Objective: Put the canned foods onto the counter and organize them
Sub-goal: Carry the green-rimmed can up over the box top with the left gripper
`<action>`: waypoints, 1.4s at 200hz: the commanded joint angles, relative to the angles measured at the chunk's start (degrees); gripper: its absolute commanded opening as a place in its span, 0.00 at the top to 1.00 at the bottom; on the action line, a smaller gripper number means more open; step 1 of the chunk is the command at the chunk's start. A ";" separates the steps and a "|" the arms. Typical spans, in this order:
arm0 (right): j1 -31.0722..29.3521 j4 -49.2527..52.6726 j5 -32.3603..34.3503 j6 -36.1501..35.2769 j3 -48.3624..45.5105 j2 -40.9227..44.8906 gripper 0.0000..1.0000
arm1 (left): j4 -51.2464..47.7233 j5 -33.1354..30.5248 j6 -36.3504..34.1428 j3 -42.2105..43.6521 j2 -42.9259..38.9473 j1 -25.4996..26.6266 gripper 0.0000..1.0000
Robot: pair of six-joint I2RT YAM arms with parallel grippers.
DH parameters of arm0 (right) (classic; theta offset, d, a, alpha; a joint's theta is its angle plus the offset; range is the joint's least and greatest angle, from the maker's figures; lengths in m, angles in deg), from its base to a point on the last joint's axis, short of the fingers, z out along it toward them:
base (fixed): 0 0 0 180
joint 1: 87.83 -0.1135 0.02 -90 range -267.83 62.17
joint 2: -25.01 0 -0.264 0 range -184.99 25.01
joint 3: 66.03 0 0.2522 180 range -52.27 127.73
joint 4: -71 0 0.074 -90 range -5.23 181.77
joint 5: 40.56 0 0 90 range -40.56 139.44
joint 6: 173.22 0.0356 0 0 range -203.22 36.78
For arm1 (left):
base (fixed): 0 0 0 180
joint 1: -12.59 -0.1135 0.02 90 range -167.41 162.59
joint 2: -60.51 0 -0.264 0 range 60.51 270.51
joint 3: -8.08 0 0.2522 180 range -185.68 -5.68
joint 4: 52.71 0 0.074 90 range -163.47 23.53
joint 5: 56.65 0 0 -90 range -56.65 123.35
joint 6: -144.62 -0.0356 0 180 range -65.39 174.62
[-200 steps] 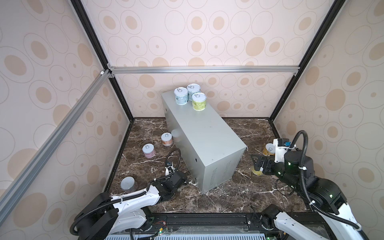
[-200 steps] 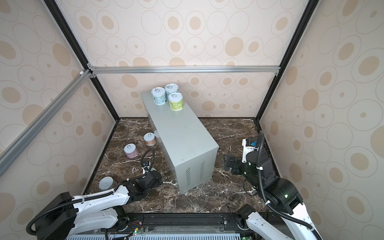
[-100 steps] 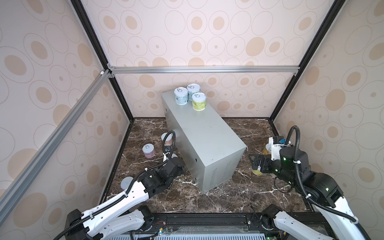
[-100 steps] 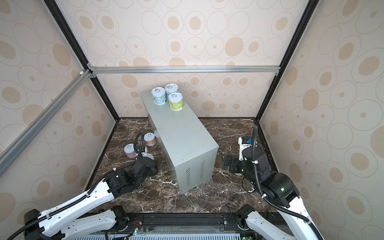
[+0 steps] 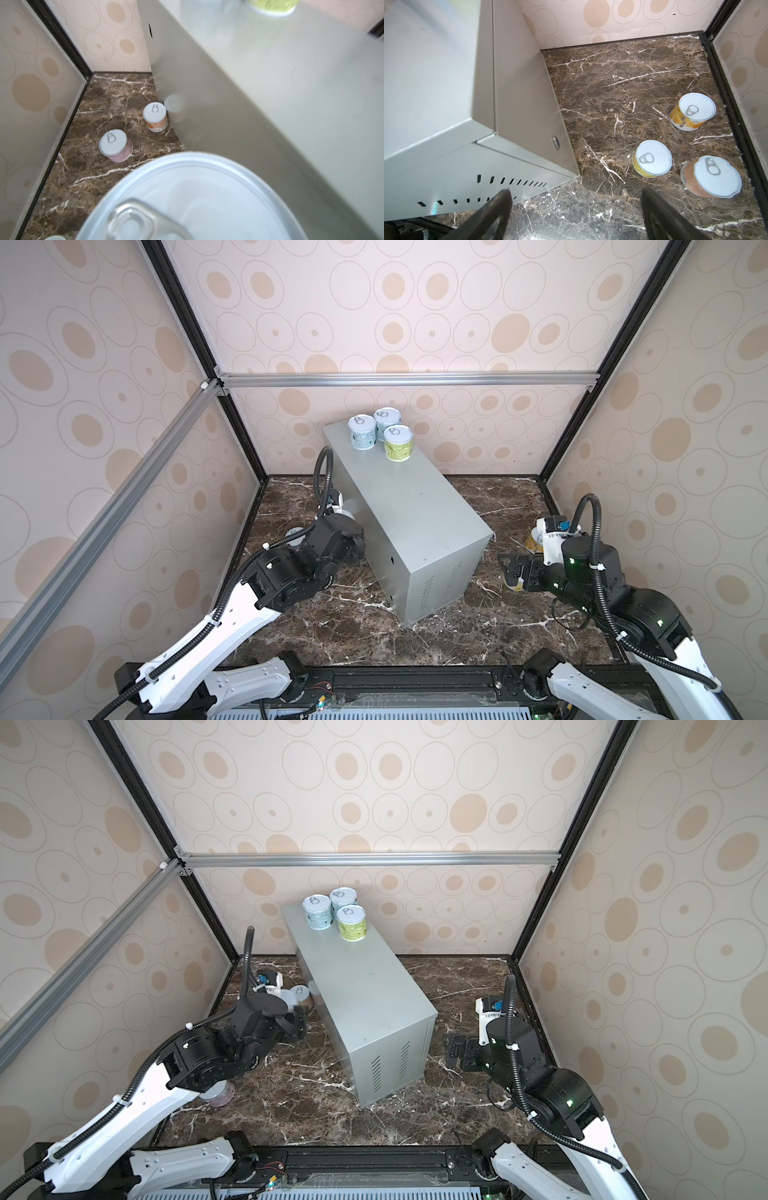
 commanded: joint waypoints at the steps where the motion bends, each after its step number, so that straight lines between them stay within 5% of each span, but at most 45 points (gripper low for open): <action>1: 0.13 1.38 -1.05 -0.66 -0.91 0.89 0.01 | -5.22 -0.81 -4.00 -9.11 3.55 0.07 0.27; 125: 0.13 0.74 -5.12 -0.78 -3.19 1.67 0.01 | -6.25 -0.48 -13.49 -43.42 25.78 -4.17 0.27; 280: 0.13 3.24 -7.54 -0.92 -3.58 4.23 0.01 | -1.95 1.14 -13.76 -52.23 41.46 -12.18 0.27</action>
